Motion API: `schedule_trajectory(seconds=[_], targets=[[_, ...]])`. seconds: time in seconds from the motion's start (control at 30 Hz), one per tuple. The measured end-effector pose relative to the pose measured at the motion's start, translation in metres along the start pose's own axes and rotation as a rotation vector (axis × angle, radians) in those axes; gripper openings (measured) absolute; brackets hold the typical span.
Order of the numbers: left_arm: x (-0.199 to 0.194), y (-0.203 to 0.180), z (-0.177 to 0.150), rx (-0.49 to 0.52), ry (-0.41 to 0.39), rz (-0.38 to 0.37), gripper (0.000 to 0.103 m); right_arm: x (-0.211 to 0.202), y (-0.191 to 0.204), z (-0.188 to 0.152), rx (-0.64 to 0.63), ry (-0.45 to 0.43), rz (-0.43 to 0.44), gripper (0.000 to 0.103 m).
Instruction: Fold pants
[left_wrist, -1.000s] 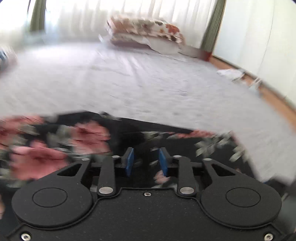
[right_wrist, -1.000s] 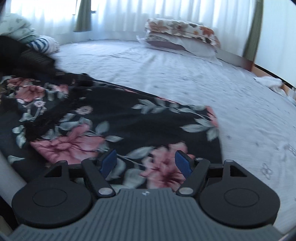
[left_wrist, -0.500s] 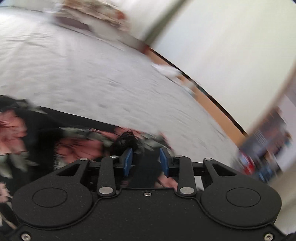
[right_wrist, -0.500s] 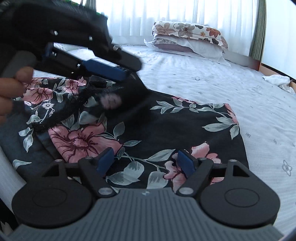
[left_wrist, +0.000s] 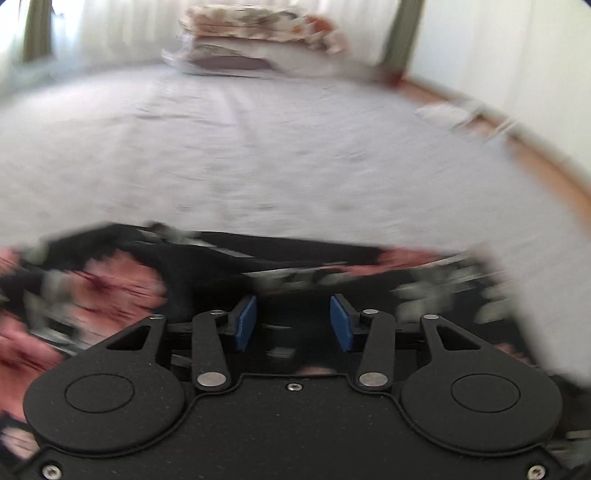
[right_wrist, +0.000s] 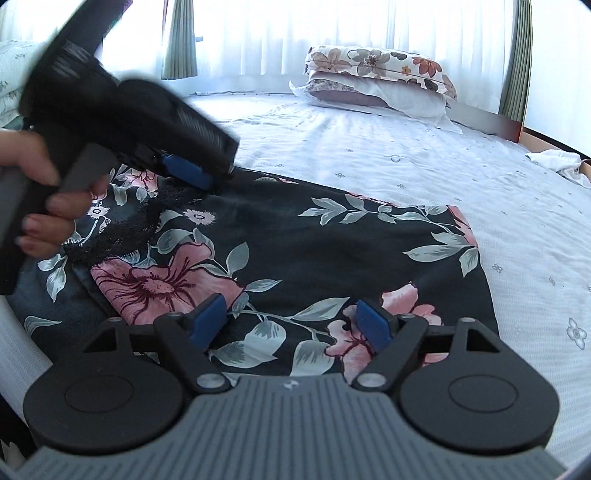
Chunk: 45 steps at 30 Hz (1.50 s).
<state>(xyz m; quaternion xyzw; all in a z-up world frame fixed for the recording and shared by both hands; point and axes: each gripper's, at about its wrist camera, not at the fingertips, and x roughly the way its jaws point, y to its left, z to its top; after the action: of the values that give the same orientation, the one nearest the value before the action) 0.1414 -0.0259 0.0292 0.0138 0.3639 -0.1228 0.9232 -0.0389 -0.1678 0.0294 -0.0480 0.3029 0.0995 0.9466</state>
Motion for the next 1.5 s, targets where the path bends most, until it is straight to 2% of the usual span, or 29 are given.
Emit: schedule_trajectory(seconds=[0.07, 0.17, 0.27, 0.33, 0.43, 0.5, 0.57, 0.63, 0.7, 0.8, 0.87, 1.07, 1.2, 1.3, 1.33, 1.37, 1.4, 1.43, 1.5], targets=[[0.013, 0.0, -0.001, 0.024, 0.025, 0.149, 0.042, 0.0, 0.0, 0.0, 0.002, 0.001, 0.0, 0.086], [0.012, 0.011, 0.001, -0.062, 0.023, 0.151, 0.043, -0.001, -0.001, 0.002, 0.009, 0.006, 0.004, 0.087], [0.001, 0.01, 0.006, -0.057, -0.011, 0.253, 0.04, -0.003, -0.002, 0.005, 0.015, 0.008, -0.003, 0.092], [-0.015, 0.011, 0.006, -0.052, -0.056, 0.239, 0.041, -0.008, -0.004, 0.005, 0.032, -0.004, 0.005, 0.095], [-0.045, 0.016, 0.002, -0.073, -0.092, 0.139, 0.048, -0.02, -0.007, 0.002, 0.06, -0.049, 0.012, 0.103], [-0.061, 0.018, -0.009, -0.091, -0.078, 0.072, 0.049, -0.023, -0.007, 0.0, 0.069, -0.065, 0.007, 0.103], [-0.068, 0.018, -0.024, -0.084, -0.045, 0.036, 0.05, -0.023, -0.006, 0.001, 0.073, -0.056, -0.011, 0.103], [-0.07, 0.013, -0.042, -0.054, -0.006, 0.069, 0.05, -0.021, -0.005, -0.001, 0.074, -0.048, -0.031, 0.103], [-0.063, 0.015, -0.059, -0.034, 0.053, 0.138, 0.05, -0.023, -0.005, -0.002, 0.077, -0.056, -0.051, 0.103], [-0.069, 0.016, -0.075, -0.009, 0.036, 0.166, 0.054, -0.025, -0.004, -0.005, 0.078, -0.059, -0.074, 0.103], [-0.076, 0.016, -0.074, -0.019, 0.039, 0.191, 0.058, -0.017, -0.004, -0.008, 0.054, -0.002, -0.105, 0.103], [-0.095, 0.051, -0.07, -0.196, 0.04, 0.181, 0.058, -0.018, -0.007, -0.008, 0.114, -0.005, -0.1, 0.103], [-0.114, 0.081, -0.074, -0.289, 0.013, 0.238, 0.062, -0.03, 0.001, -0.003, 0.111, -0.06, -0.068, 0.103], [-0.127, 0.107, -0.079, -0.364, -0.012, 0.295, 0.069, -0.034, 0.011, -0.001, 0.072, -0.072, -0.074, 0.103], [-0.132, 0.117, -0.082, -0.389, -0.026, 0.314, 0.078, -0.035, 0.014, 0.0, 0.059, -0.076, -0.075, 0.103], [-0.136, 0.127, -0.084, -0.412, -0.045, 0.335, 0.093, -0.037, 0.016, -0.001, 0.05, -0.077, -0.074, 0.103], [-0.141, 0.137, -0.088, -0.433, -0.07, 0.362, 0.099, -0.039, 0.018, -0.002, 0.044, -0.078, -0.074, 0.103], [-0.144, 0.147, -0.091, -0.451, -0.097, 0.394, 0.103, -0.041, 0.02, -0.003, 0.038, -0.079, -0.073, 0.103], [-0.149, 0.167, -0.099, -0.489, -0.132, 0.466, 0.103, -0.044, 0.022, -0.004, 0.024, -0.079, -0.079, 0.103]])
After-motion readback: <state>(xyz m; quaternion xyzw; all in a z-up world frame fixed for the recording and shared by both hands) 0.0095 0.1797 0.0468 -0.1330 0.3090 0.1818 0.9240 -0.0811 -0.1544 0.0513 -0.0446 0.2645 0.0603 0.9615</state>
